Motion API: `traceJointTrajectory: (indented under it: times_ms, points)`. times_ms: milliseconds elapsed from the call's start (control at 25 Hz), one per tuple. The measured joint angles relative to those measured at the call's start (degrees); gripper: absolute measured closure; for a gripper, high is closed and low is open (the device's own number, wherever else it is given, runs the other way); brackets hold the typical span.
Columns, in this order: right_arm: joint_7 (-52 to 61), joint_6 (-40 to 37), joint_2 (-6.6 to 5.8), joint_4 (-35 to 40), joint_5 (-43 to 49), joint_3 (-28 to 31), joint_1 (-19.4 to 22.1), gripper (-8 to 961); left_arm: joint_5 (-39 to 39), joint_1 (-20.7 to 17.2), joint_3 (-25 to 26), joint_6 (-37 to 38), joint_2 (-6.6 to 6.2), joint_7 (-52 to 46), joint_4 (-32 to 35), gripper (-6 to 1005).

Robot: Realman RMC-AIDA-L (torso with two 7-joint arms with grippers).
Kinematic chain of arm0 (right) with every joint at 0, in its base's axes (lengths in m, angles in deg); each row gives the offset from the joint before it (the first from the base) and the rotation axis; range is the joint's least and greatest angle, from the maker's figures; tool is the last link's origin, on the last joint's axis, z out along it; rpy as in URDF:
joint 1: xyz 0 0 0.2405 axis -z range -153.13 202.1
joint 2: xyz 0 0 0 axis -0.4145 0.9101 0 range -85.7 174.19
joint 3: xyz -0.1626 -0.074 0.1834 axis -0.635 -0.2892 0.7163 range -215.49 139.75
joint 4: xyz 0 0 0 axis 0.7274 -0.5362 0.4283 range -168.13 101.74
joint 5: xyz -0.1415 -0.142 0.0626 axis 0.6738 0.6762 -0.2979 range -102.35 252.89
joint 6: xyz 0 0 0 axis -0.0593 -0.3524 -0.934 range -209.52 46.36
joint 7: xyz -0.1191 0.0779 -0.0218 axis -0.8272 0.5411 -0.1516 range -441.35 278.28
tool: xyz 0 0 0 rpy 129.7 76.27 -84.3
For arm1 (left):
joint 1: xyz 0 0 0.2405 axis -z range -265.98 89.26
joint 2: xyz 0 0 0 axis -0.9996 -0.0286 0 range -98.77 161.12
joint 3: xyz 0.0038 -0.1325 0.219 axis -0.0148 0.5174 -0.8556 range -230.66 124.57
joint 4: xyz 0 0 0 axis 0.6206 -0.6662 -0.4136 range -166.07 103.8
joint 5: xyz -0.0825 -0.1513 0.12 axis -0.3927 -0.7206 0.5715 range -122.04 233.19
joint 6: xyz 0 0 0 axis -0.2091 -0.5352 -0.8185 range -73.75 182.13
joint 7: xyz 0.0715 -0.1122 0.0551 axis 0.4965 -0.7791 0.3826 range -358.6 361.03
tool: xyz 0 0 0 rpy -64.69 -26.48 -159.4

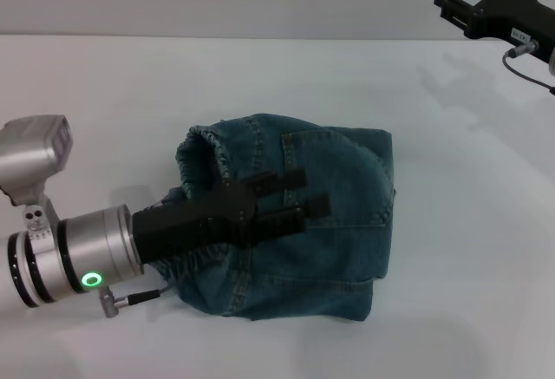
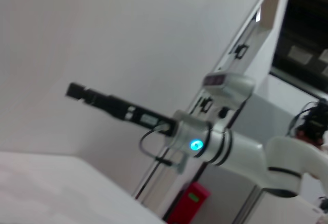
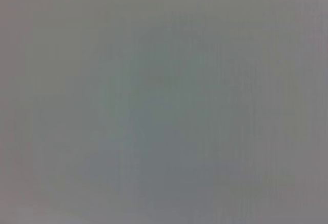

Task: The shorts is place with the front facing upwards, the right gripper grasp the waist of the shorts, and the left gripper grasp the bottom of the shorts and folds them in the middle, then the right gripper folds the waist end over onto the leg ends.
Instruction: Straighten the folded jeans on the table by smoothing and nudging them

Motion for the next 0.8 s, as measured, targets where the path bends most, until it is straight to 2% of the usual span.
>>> traceJointTrajectory:
  times_ms: [360, 560, 800]
  points:
    - [0.0, -0.4, 0.06, -0.6, -0.1, -0.5, 0.4, 442, -0.1, -0.4, -0.2, -10.6, -0.12, 0.2, 0.1, 216]
    - [-0.1, -0.8, 0.15, -1.4, -0.1, -0.6, 0.3, 442, -0.4, -1.1, 0.3, -18.0, -0.17, 0.8, 2.5, 216]
    - [-0.1, -1.7, 0.16, -1.7, -0.1, -0.3, 0.2, 442, -0.6, -1.5, 2.7, -21.9, -0.25, 2.8, 4.1, 216]
